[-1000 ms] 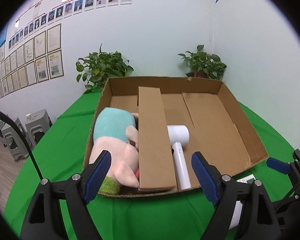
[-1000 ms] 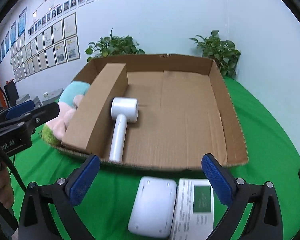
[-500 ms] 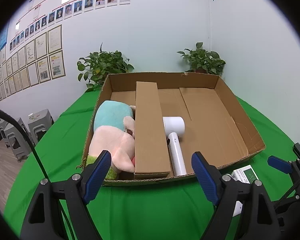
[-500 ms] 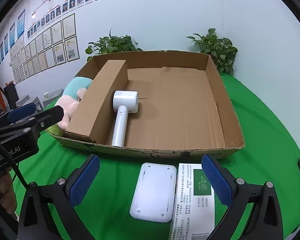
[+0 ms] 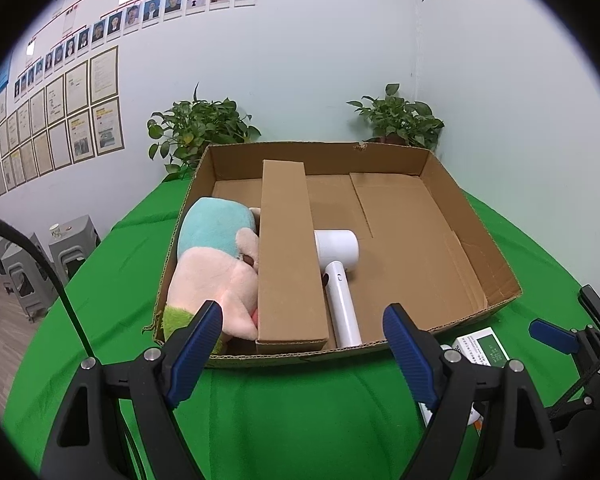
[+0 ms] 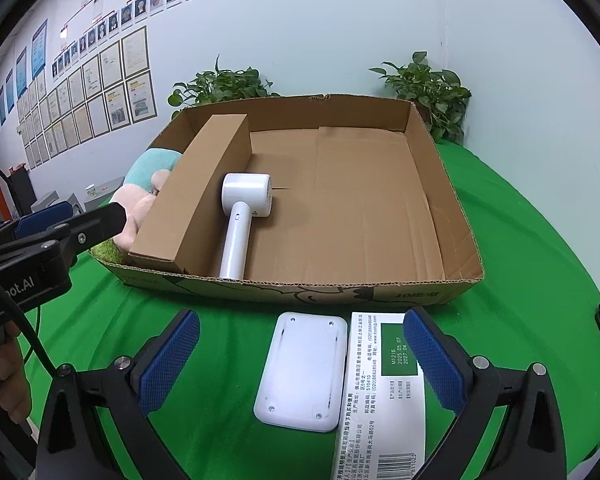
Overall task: Organize objects
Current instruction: 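Withdraw the left tool from the box and move toward the white device, then grasp the white rounded device with the left tool, then lift the white device and carry it into the open box, then lower the white device beside the hair dryer and open the left tool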
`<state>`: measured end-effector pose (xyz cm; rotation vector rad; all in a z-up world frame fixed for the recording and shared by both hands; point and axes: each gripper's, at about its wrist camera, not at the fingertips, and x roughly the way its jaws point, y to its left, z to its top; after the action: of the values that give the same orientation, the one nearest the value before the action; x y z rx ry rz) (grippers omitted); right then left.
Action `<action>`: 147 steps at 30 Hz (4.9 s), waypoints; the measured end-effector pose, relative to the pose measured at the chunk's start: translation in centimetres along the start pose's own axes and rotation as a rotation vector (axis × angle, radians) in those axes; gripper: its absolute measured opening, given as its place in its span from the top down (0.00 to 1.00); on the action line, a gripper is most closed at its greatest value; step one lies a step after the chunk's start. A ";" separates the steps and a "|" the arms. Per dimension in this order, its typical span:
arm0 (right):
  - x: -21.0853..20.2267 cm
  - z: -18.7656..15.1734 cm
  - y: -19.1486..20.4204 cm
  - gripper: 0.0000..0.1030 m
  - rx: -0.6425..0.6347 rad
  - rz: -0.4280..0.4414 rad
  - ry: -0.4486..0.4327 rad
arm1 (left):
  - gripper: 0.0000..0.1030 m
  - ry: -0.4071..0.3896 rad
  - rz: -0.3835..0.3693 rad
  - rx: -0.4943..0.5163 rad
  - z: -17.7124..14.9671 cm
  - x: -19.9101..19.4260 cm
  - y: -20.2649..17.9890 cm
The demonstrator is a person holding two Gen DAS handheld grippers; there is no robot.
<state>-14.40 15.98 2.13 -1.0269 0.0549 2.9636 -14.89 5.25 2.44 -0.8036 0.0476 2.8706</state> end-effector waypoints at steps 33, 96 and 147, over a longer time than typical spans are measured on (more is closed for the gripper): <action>4.6 -5.0 1.8 0.16 -0.118 0.232 0.217 | 0.22 0.299 -0.398 -0.127 -6.5 5.4 0.3; -0.7 -7.5 2.0 0.36 0.011 0.268 0.180 | 0.69 0.469 -0.663 -0.212 -6.0 5.4 -4.9; 18.3 7.2 -3.3 0.37 0.149 0.350 0.322 | 0.66 0.586 -0.362 0.030 4.1 20.3 -7.1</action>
<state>-33.20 19.44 -3.61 -1.6064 0.4975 2.9810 -32.97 15.46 -4.55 -1.4476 0.0121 2.2156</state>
